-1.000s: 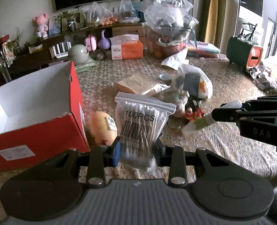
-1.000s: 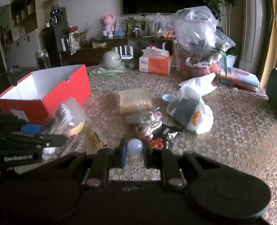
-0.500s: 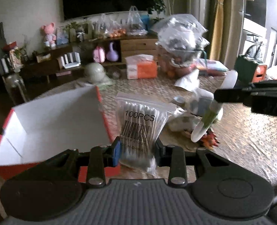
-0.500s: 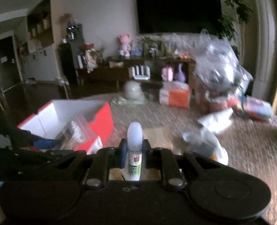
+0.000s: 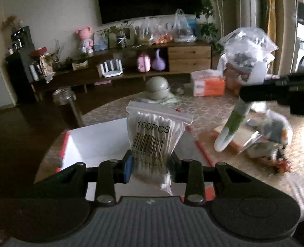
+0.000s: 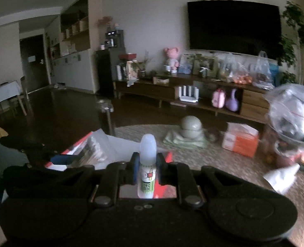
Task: Organize objects
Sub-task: 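Carry the swab bag and tube over the red box with both grippers, then open both grippers to drop the swab bag and tube into the box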
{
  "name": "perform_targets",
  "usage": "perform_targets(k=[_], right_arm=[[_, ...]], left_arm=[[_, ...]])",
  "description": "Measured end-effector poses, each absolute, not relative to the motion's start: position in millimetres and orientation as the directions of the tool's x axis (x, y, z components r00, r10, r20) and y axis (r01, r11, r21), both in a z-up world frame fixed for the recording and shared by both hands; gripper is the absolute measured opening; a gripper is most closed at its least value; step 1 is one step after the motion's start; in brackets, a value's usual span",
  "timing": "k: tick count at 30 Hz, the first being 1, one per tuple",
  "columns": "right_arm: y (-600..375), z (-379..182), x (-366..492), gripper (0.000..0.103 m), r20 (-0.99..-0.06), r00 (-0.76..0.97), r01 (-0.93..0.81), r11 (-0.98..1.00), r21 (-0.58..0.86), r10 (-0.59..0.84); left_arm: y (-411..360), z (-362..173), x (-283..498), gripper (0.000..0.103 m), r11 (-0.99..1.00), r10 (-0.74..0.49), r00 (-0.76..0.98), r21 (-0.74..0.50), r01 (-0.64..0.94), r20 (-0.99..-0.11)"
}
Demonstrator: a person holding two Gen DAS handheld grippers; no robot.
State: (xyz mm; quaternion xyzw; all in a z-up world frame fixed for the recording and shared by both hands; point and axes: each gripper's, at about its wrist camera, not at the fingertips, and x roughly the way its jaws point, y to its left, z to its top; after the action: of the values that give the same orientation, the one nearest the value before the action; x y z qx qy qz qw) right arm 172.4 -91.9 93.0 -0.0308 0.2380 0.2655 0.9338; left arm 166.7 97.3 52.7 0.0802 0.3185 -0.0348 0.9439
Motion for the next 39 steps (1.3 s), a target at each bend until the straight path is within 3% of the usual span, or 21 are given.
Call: perform_targets(k=[5, 16, 23, 39], right_arm=[[-64, 92, 194, 0.016, -0.486, 0.715, -0.536, 0.840, 0.082, 0.503], [-9, 31, 239, 0.016, -0.701, 0.555, -0.510, 0.849, 0.138, 0.448], [10, 11, 260, 0.017, -0.761, 0.470, -0.491, 0.849, 0.196, 0.447], [47, -33, 317, 0.017, -0.859, 0.397, -0.391, 0.906, 0.160, 0.323]], left_arm=[[118, 42, 184, 0.034, 0.976, 0.052, 0.772, 0.195, 0.095, -0.634], [152, 4, 230, 0.034, 0.977, 0.053, 0.640, 0.172, 0.124, -0.766], [157, -24, 256, 0.034, 0.952, 0.122, 0.567, 0.257, 0.164, -0.814], [170, -55, 289, 0.035, 0.950, 0.144, 0.455, 0.252, 0.185, -0.879]])
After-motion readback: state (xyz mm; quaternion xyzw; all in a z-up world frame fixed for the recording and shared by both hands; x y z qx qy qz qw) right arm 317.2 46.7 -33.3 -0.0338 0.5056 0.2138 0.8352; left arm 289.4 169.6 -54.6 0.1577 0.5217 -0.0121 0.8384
